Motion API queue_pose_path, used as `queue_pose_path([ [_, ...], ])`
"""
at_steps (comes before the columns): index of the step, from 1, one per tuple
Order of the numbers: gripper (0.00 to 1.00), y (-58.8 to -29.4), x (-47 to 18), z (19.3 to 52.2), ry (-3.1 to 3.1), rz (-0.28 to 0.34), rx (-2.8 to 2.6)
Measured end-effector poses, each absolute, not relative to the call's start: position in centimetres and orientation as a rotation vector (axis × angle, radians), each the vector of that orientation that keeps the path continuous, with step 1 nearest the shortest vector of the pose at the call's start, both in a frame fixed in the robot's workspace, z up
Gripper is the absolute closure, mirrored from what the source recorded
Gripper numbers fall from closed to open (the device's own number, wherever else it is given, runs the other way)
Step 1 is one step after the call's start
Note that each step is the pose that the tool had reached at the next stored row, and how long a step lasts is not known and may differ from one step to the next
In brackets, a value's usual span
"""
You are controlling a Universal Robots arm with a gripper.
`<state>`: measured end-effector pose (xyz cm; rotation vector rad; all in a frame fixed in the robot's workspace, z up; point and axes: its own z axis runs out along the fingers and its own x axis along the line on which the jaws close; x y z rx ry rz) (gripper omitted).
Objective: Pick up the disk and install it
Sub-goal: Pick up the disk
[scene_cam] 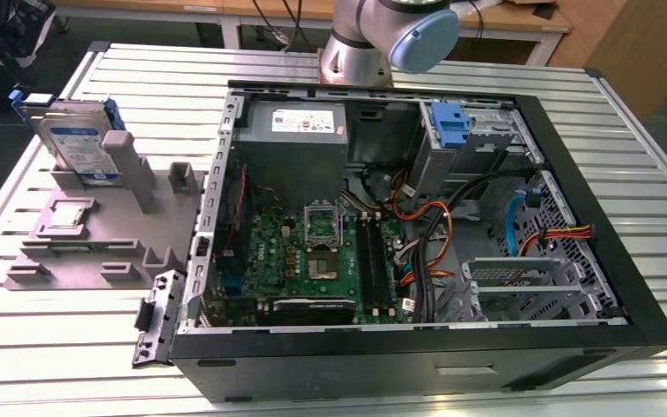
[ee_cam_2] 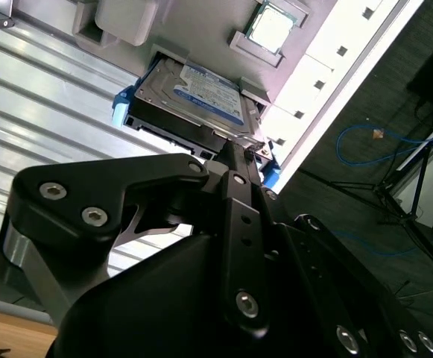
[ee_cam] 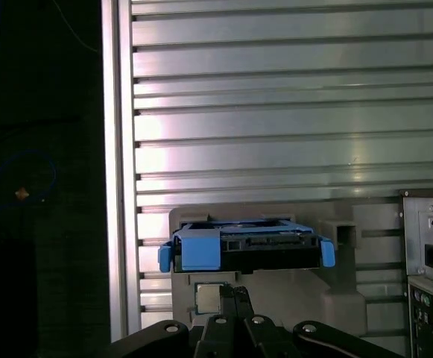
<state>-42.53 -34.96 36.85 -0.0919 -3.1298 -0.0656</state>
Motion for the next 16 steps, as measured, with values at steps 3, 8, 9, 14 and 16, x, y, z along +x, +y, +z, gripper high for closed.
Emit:
queue_pose_path([
  [3,0.90,-34.96,-42.53,36.85,-3.130,-0.066,-0.091],
  [8,0.90,-34.96,-42.53,36.85,-3.130,-0.066,-0.083],
  [9,0.90,-34.96,-42.53,36.85,-3.130,-0.066,-0.078],
  [14,0.90,-34.96,-42.53,36.84,-3.130,-0.065,-0.006],
  [16,0.90,-34.96,-42.53,36.85,-3.129,-0.065,0.051],
])
